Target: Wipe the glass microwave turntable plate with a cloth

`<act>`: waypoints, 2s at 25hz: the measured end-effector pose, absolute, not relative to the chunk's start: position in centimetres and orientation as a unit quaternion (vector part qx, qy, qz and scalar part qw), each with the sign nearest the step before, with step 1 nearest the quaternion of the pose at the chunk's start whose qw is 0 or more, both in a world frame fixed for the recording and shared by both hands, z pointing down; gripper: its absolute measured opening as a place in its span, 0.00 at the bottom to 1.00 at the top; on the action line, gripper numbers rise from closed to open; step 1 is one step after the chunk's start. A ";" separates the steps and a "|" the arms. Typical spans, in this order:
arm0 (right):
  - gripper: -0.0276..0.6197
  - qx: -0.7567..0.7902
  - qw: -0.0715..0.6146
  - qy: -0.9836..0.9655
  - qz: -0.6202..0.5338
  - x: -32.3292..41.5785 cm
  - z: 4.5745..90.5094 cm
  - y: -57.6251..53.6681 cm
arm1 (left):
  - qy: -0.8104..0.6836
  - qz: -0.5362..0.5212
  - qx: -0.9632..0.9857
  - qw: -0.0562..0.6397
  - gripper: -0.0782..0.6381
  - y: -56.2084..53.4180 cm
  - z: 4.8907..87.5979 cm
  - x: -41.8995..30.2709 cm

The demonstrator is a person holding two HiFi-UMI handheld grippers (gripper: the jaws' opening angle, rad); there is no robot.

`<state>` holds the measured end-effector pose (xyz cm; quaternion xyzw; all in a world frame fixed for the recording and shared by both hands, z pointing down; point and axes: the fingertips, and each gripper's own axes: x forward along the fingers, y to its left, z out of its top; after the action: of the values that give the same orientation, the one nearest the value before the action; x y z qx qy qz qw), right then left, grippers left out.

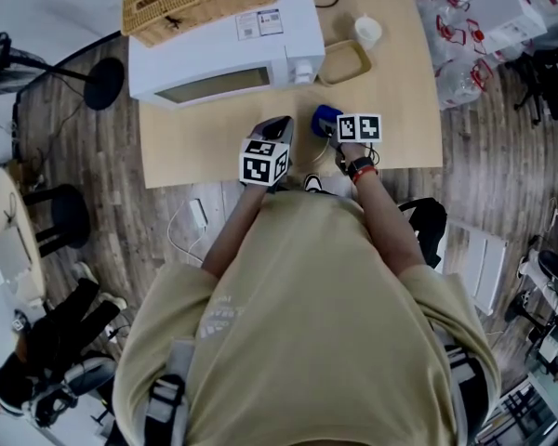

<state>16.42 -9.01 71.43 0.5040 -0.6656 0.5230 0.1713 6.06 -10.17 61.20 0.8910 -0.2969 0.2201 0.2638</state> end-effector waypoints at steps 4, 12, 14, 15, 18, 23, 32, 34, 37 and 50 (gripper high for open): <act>0.25 0.518 0.197 -0.656 0.513 17.6 71.4 -8.6 | -0.296 0.224 0.890 0.266 0.13 -10.0 61.6 6.1; 0.26 0.531 0.209 -0.650 0.502 18.0 71.4 -8.5 | -0.311 0.224 0.882 0.274 0.13 -9.9 61.9 4.7; 0.25 0.532 0.211 -0.648 0.503 18.0 71.4 -8.6 | -0.321 0.222 0.878 0.277 0.13 -10.0 62.0 4.0; 0.25 0.530 0.211 -0.649 0.503 17.8 71.4 -8.6 | -0.327 0.221 0.876 0.279 0.13 -10.1 62.1 3.5; 0.24 0.509 0.201 -0.663 0.510 16.1 70.9 -8.8 | -0.350 0.216 0.866 0.285 0.13 -10.4 62.3 1.7; 0.24 0.447 0.187 -0.703 0.521 10.7 70.0 -9.7 | -0.386 0.209 0.848 0.296 0.13 -10.7 62.7 -1.1; 0.24 0.350 0.208 -0.747 0.526 1.2 70.0 -10.3 | -0.438 0.198 0.821 0.309 0.13 -10.6 63.0 -6.3; 0.24 0.330 0.222 -0.755 0.521 -1.0 70.3 -10.0 | -0.449 0.194 0.814 0.312 0.13 -10.5 63.1 -7.6; 0.24 0.312 0.240 -0.763 0.513 -3.4 70.8 -9.9 | -0.462 0.191 0.806 0.316 0.13 -10.4 63.2 -9.1; 0.24 0.310 0.276 -0.765 0.493 -4.5 72.2 -10.3 | -0.471 0.196 0.798 0.321 0.13 -10.7 63.7 -10.4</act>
<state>-4.49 -10.31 72.17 0.3098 -0.7651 0.4925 0.2758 -10.35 -10.75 63.67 0.7979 -0.4713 0.1963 0.3206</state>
